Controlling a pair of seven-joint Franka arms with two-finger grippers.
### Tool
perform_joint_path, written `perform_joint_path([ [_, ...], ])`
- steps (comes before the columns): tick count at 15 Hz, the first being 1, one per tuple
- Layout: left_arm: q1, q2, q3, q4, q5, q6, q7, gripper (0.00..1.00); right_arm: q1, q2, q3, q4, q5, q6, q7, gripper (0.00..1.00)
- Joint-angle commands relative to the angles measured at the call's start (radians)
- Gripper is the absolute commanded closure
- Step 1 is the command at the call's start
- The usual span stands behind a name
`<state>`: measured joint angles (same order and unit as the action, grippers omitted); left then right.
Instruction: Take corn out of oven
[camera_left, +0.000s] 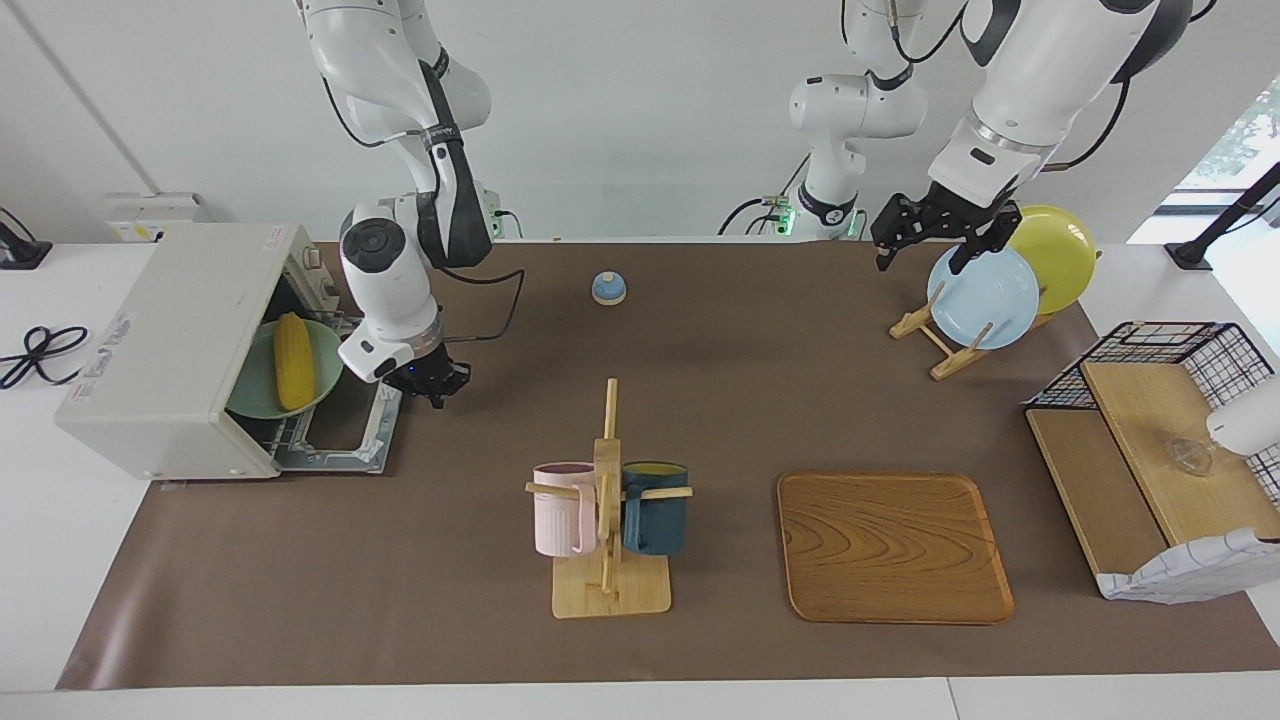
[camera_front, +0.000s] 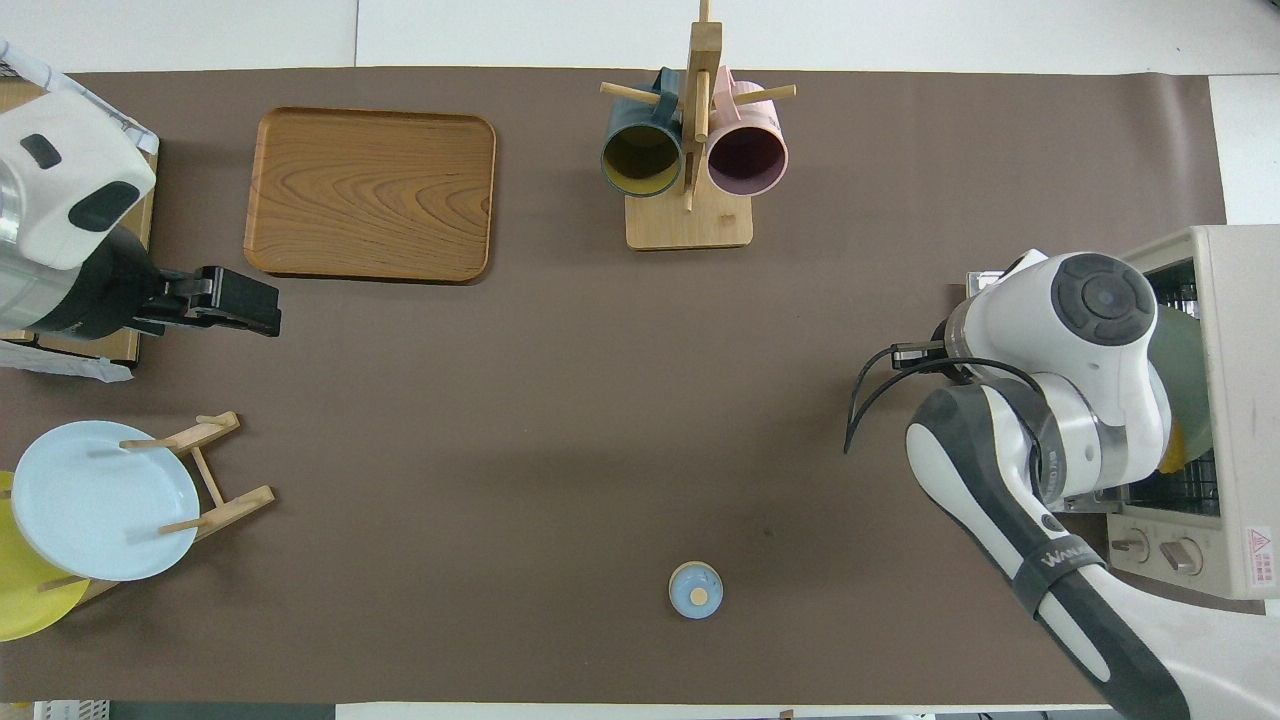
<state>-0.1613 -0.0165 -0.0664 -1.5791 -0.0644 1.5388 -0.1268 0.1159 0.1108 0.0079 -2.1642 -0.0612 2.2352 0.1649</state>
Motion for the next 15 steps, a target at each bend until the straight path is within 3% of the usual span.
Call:
perform_joint_path([
  [1, -0.003, -0.031, 0.005, -0.044, 0.012, 0.024, -0.002, 0.00, -0.044, -0.051, -0.002, 0.070, -0.012, -0.161, 0.018, 0.57],
  [3, -0.003, -0.031, 0.005, -0.044, 0.012, 0.024, -0.001, 0.00, -0.093, -0.089, -0.002, 0.083, -0.098, -0.245, -0.020, 0.57],
  [8, -0.003, -0.033, 0.005, -0.050, 0.012, 0.024, -0.001, 0.00, -0.153, -0.100, -0.002, 0.066, -0.134, -0.253, -0.129, 0.60],
  [15, -0.003, -0.033, 0.007, -0.050, 0.012, 0.023, -0.002, 0.00, -0.196, -0.129, -0.002, -0.037, -0.134, -0.122, -0.142, 0.64],
])
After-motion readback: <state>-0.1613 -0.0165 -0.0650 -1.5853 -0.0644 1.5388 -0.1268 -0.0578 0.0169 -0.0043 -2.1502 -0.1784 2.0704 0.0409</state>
